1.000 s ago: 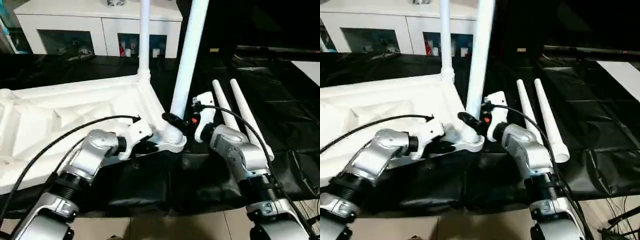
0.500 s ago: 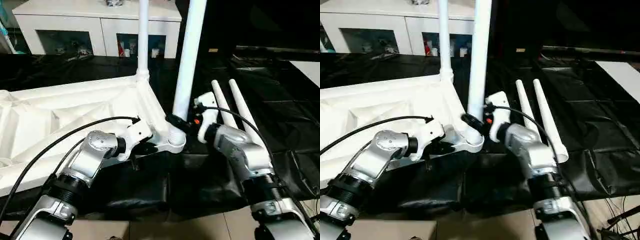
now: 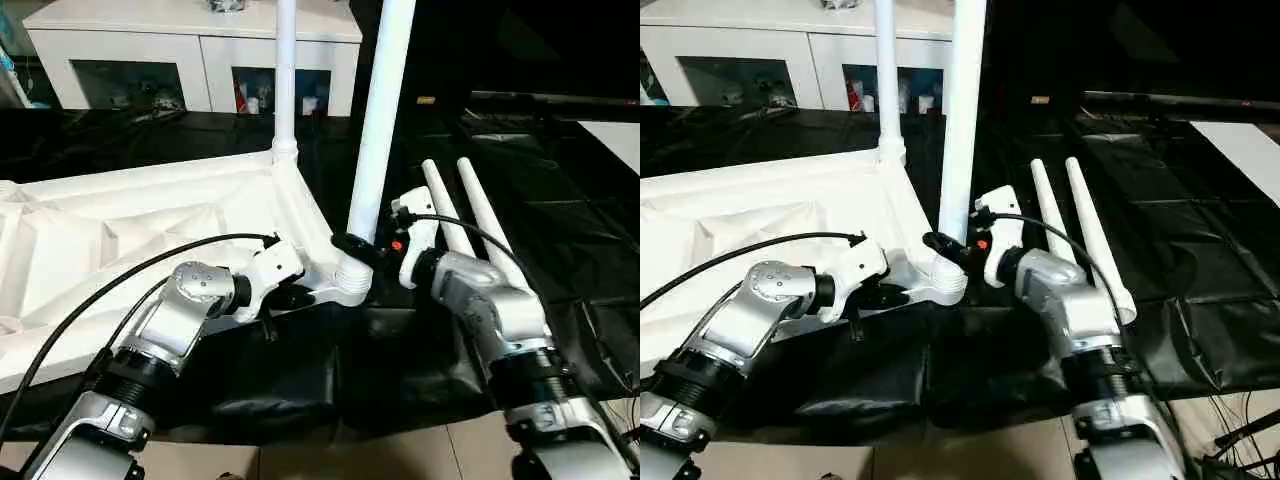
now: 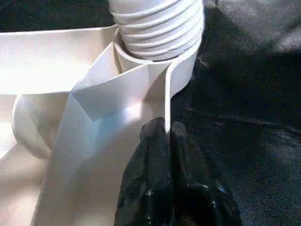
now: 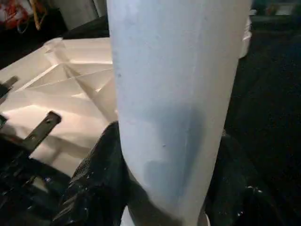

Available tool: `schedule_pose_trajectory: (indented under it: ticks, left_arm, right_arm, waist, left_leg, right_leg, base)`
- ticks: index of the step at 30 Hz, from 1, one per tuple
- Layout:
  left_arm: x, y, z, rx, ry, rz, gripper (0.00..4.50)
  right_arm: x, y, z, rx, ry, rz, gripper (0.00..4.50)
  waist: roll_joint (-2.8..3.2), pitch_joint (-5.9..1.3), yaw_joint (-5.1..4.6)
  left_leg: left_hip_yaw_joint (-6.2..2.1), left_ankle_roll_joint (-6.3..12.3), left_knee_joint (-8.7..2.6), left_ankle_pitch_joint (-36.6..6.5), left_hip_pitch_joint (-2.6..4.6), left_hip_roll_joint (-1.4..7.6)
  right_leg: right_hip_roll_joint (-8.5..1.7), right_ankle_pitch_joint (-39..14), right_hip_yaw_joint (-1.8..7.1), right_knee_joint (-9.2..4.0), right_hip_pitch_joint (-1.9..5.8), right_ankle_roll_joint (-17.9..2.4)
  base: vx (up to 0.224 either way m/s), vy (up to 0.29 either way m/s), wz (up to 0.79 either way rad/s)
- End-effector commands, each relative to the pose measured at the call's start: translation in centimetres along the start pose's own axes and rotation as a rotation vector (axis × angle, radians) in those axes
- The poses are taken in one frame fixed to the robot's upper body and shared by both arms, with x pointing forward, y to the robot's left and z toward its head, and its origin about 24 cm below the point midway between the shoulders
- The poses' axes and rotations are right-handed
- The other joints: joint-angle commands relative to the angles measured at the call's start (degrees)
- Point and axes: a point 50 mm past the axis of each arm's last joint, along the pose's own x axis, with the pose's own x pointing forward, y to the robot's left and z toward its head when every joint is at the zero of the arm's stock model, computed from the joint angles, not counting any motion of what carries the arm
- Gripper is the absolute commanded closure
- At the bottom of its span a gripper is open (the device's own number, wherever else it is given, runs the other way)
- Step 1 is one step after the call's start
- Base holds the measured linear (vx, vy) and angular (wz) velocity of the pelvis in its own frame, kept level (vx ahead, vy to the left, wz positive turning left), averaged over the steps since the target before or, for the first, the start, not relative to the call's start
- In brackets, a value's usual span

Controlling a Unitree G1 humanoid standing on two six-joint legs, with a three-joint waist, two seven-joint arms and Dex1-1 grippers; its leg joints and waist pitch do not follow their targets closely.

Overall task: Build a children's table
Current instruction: Insert table leg to table base

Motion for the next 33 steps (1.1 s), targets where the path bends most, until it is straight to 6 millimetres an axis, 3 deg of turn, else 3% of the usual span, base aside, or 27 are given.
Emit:
schedule_pose_trajectory:
  ticks: [1,4,8,13,17,18,20,21,27,33]
  left_arm:
    - [0.7,-1.0,-1.8,-0.051,0.056,-0.027,4.50]
    - [0.7,-1.0,-1.9,-0.052,0.057,-0.025,4.50]
    - [0.6,-1.0,-1.9,-0.052,0.057,-0.022,4.50]
    - [0.4,-0.9,-1.9,-0.051,0.057,-0.016,4.50]
    - [0.4,-0.8,-1.9,-0.051,0.056,-0.012,4.50]
    - [0.4,-0.8,-1.9,-0.051,0.057,-0.011,4.50]
    - [0.4,-0.7,-1.9,-0.049,0.060,-0.010,4.50]
    - [0.3,-0.7,-1.9,-0.049,0.062,-0.010,4.50]
    - [0.2,-0.7,-2.1,-0.044,0.075,-0.011,4.50]
    - [0.2,-0.7,-2.2,-0.042,0.076,-0.014,4.50]
  right_arm:
    - [-0.1,-0.6,-0.6,0.022,0.015,-0.047,2.65]
    - [-0.2,-0.8,-1.0,0.056,0.003,-0.053,2.65]
    - [-0.6,-0.9,-2.2,0.091,-0.002,-0.054,2.65]
    - [-1.2,-0.6,-3.3,0.121,-0.036,-0.043,2.65]
    - [-1.8,-0.7,-4.7,0.058,-0.047,-0.080,2.65]
    - [-1.9,-0.7,-4.9,0.037,-0.062,-0.098,2.65]
    - [-2.1,-0.8,-5.1,0.002,-0.080,-0.127,2.65]
    - [-2.2,-0.8,-5.2,-0.018,-0.081,-0.138,2.65]
    - [-2.1,0.0,-5.7,-0.134,-0.012,-0.107,2.65]
    - [-1.6,0.5,-5.8,-0.149,0.064,-0.044,2.65]
  waist:
    - [-0.02,-3.37,-0.10]
    - [-0.13,-3.37,-0.09]
    - [0.17,-3.31,-0.12]
    - [0.25,-3.42,-0.10]
    - [0.44,-3.45,-0.07]
    - [0.86,-3.44,0.00]
    - [0.68,-3.37,-0.15]
    - [0.98,-3.37,-0.15]
    - [0.97,-3.15,-0.39]
    - [0.87,-3.19,-0.43]
  left_leg:
    - [0.59,-0.35,-4.20,-18.6,0.71,0.15]
    - [0.60,-0.16,-4.23,-18.7,0.75,0.18]
    - [0.51,-0.45,-4.34,-20.2,0.80,0.19]
    - [0.53,-0.13,-4.35,-19.9,0.72,0.19]
    - [0.53,-0.18,-4.39,-20.5,0.73,0.23]
    - [0.43,-0.27,-4.46,-20.9,0.78,0.16]
    - [0.42,-0.34,-4.54,-21.8,0.73,0.17]
    - [0.37,-0.56,-4.61,-22.4,0.79,0.20]
    - [0.16,-0.71,-4.82,-25.6,0.90,0.15]
    - [0.18,-0.37,-4.82,-25.0,0.80,0.19]
  right_leg:
    - [-1.58,-17.1,0.79,-4.45,2.09,-9.5]
    - [-1.57,-17.5,0.79,-4.47,2.09,-9.4]
    - [-1.56,-18.5,0.79,-4.63,1.97,-9.2]
    - [-1.51,-16.8,0.79,-4.60,2.07,-9.5]
    - [-1.58,-17.3,0.74,-4.73,2.00,-9.5]
    - [-1.57,-17.8,0.74,-4.71,2.03,-9.4]
    - [-1.45,-18.4,0.72,-4.84,1.93,-9.3]
    - [-1.44,-18.6,0.71,-4.94,1.85,-9.2]
    - [-1.32,-21.8,0.69,-5.23,1.72,-8.4]
    - [-1.29,-20.3,0.79,-5.09,1.76,-8.8]
  base:
    - [0.000,0.000,0.00]
    - [0.000,0.000,0.00]
    - [0.000,0.000,0.00]
    - [0.000,0.000,0.00]
    - [0.000,0.000,0.00]
    - [0.000,0.000,0.00]
    - [0.000,0.000,0.00]
    - [0.000,0.000,0.00]
    - [0.000,0.000,0.00]
    - [0.000,0.000,0.00]
